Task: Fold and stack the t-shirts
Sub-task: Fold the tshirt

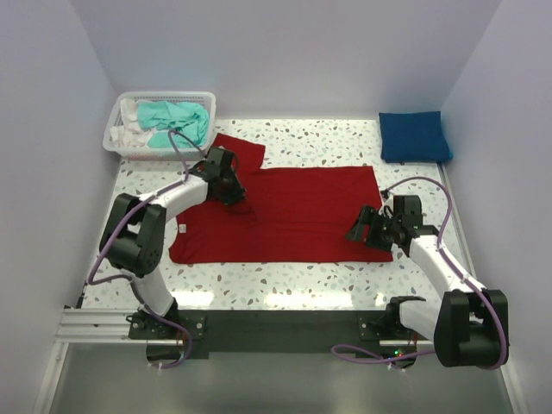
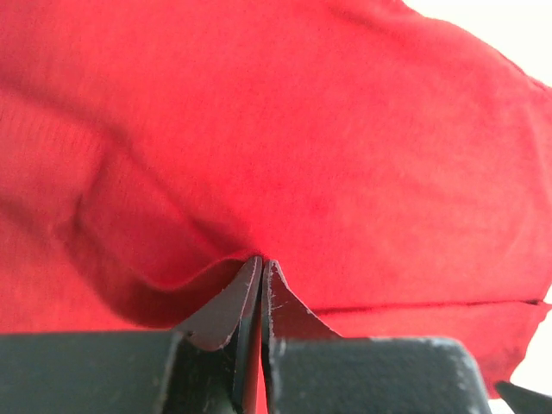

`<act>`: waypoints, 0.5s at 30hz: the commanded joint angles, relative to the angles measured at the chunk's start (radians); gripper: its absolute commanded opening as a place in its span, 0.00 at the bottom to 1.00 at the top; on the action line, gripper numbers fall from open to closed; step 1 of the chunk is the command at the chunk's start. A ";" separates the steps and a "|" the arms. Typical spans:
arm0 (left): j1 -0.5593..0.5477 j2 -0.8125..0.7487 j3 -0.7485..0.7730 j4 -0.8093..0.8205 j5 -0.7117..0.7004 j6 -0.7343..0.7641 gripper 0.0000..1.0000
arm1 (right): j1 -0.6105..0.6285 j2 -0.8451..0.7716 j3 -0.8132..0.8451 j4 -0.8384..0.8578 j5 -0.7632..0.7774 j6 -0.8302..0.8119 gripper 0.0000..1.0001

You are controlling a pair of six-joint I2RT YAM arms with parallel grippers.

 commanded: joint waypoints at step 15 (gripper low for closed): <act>-0.086 0.209 0.317 -0.058 -0.044 0.401 0.09 | 0.003 0.028 -0.013 0.013 0.018 -0.019 0.77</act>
